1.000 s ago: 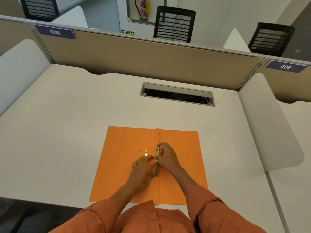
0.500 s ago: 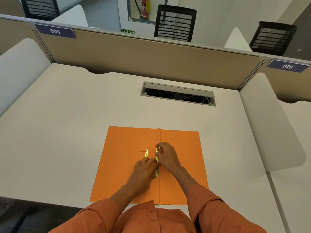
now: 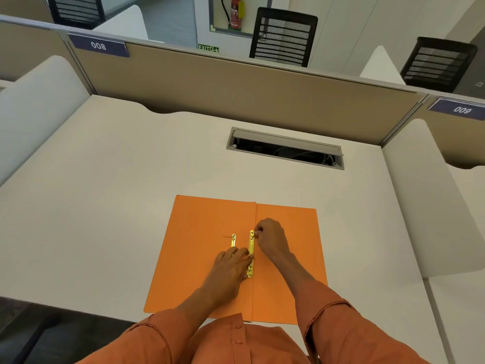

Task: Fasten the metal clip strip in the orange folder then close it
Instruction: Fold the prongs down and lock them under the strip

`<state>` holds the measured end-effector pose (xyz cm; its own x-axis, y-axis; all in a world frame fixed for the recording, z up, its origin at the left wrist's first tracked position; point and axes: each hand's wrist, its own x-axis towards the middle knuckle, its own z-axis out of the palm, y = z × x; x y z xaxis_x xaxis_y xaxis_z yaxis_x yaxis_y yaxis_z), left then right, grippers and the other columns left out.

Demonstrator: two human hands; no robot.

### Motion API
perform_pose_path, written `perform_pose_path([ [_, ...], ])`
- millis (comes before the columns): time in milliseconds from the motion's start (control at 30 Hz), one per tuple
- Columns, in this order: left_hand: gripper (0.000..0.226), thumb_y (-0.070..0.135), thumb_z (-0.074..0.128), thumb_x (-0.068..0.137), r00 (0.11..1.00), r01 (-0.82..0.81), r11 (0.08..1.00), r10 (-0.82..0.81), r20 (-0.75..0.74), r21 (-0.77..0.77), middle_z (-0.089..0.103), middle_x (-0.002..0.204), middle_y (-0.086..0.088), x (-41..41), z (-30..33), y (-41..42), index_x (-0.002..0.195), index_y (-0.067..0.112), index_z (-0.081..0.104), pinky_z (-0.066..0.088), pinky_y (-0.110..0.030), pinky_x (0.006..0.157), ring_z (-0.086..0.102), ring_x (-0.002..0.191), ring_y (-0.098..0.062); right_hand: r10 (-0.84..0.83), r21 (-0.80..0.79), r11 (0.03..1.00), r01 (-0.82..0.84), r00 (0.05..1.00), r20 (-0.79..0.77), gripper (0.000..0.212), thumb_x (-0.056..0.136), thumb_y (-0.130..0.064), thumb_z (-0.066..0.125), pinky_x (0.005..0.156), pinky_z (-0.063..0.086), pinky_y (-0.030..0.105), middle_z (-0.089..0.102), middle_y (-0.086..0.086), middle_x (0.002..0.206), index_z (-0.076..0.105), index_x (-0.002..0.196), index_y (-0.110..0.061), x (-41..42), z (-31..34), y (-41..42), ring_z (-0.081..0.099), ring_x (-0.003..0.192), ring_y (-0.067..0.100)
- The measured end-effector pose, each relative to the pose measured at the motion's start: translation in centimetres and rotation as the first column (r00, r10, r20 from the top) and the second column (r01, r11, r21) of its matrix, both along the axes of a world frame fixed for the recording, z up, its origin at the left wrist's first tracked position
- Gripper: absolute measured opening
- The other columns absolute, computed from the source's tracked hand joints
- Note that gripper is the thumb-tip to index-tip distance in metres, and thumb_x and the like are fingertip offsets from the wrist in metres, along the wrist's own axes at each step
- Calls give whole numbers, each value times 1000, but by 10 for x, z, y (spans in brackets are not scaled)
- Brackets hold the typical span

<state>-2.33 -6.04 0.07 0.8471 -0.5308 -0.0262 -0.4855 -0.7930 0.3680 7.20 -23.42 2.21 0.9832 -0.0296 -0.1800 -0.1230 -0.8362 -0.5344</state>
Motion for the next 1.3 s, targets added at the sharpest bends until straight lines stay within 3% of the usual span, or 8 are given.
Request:
perform_pose_path([
  [500,50,27,60,95,999,-6,1000,6,-31,7,48,148,3,2,0,-1,144,25,53,42,-43,107,44,134,-27,312,-369,879,-300,950,-28,20,91,8,63,73,51,37,64,15,109,70,106,-3,6,10,16,66,97,34],
  [833,51,29,63,94,999,-3,1000,4,-35,28,49,146,4,3,-2,-1,144,25,53,45,-42,104,46,132,-27,426,-384,829,-407,904,-38,23,88,10,67,73,53,36,66,14,107,71,106,-3,15,12,21,66,97,32],
  [1033,55,28,68,91,1000,-12,999,13,-12,38,51,144,2,-1,-2,-4,143,24,53,47,-42,102,48,129,-27,65,-19,998,-67,991,-121,4,82,-6,79,76,58,35,79,9,86,82,79,-6,30,8,11,72,85,22],
  [1200,55,28,66,93,1000,-9,998,10,-19,59,49,147,1,-2,-3,-4,145,22,49,44,-42,105,45,132,-28,-225,232,929,288,939,-261,11,66,-7,93,59,56,31,78,6,68,83,70,-11,28,3,2,67,58,16],
  [1300,56,30,66,93,1000,-5,998,7,-21,68,49,146,2,-2,-3,-4,145,22,49,45,-41,104,46,131,-27,-291,319,860,399,896,-335,13,65,-1,92,53,50,27,76,10,65,82,69,-7,26,8,2,63,52,18],
])
